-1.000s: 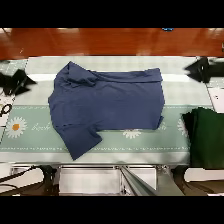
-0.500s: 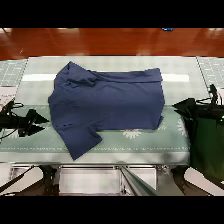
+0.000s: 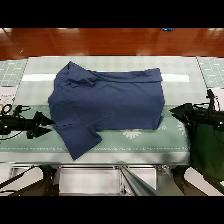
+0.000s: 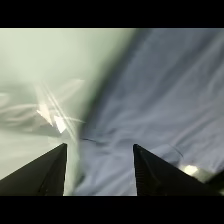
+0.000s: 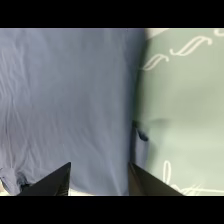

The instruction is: Fold the shirts.

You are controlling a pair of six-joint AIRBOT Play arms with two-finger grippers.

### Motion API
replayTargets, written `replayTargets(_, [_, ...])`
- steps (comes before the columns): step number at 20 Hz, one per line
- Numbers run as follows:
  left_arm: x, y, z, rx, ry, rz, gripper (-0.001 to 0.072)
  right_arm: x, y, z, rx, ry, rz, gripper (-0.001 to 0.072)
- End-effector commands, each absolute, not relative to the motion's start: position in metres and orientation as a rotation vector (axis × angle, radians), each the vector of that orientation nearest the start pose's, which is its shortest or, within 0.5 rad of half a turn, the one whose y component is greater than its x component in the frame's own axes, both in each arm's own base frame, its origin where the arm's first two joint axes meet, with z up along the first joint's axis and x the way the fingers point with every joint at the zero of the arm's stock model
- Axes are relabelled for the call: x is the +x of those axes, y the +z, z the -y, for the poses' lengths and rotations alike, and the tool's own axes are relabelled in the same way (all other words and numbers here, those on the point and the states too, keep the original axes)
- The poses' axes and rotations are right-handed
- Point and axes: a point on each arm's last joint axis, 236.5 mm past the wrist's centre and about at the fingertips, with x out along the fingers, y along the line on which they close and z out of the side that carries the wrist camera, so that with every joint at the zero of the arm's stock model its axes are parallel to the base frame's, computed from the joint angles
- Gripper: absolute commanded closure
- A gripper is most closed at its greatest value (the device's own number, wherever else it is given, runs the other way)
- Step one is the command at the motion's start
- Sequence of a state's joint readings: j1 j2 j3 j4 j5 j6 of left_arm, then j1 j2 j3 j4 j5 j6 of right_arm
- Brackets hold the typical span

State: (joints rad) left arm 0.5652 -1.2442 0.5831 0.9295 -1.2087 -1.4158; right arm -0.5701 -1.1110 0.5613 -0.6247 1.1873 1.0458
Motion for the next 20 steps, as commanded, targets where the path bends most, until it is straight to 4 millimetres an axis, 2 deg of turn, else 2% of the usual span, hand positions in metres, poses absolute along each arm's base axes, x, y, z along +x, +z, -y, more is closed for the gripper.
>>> replayTargets(1, [0.252,-0.111,0.017,-1.023,0.034,-1.516,0.0198,0.295,-0.038,-0.022,0.964,0.242,-1.144,0.0301])
replayTargets(3, [0.268,-0.114,0.025,-1.033,0.032,-1.472,0.0202,0.293,-0.037,-0.024,0.974,0.246,-1.152,0.0301])
replayTargets(4, [0.274,-0.114,0.027,-1.035,0.031,-1.453,0.0277,0.292,-0.037,-0.025,0.976,0.25,-1.155,0.0301])
replayTargets(5, [0.278,-0.112,0.026,-1.021,0.02,-1.44,0.0587,0.291,-0.038,-0.025,0.972,0.25,-1.161,0.0301])
replayTargets(6, [0.284,-0.107,0.024,-0.992,-0.009,-1.422,0.0689,0.289,-0.04,-0.024,0.964,0.243,-1.17,0.0301])
replayTargets(8, [0.293,-0.094,0.017,-0.956,-0.056,-1.399,0.0687,0.28,-0.047,-0.021,0.944,0.219,-1.217,0.0301])
replayTargets(11, [0.301,-0.077,-0.003,-0.977,-0.062,-1.362,0.0687,0.254,-0.064,-0.022,0.919,0.177,-1.344,0.0301])
replayTargets(14, [0.296,-0.077,-0.01,-0.986,-0.051,-1.368,0.0687,0.236,-0.076,-0.033,0.957,0.181,-1.393,0.0301])
replayTargets(17, [0.297,-0.077,-0.006,-0.968,-0.067,-1.375,0.0687,0.232,-0.083,-0.035,0.973,0.163,-1.399,0.0301])
replayTargets(20, [0.297,-0.078,-0.001,-0.958,-0.077,-1.383,0.0687,0.238,-0.086,-0.049,0.926,0.192,-1.405,0.0301])
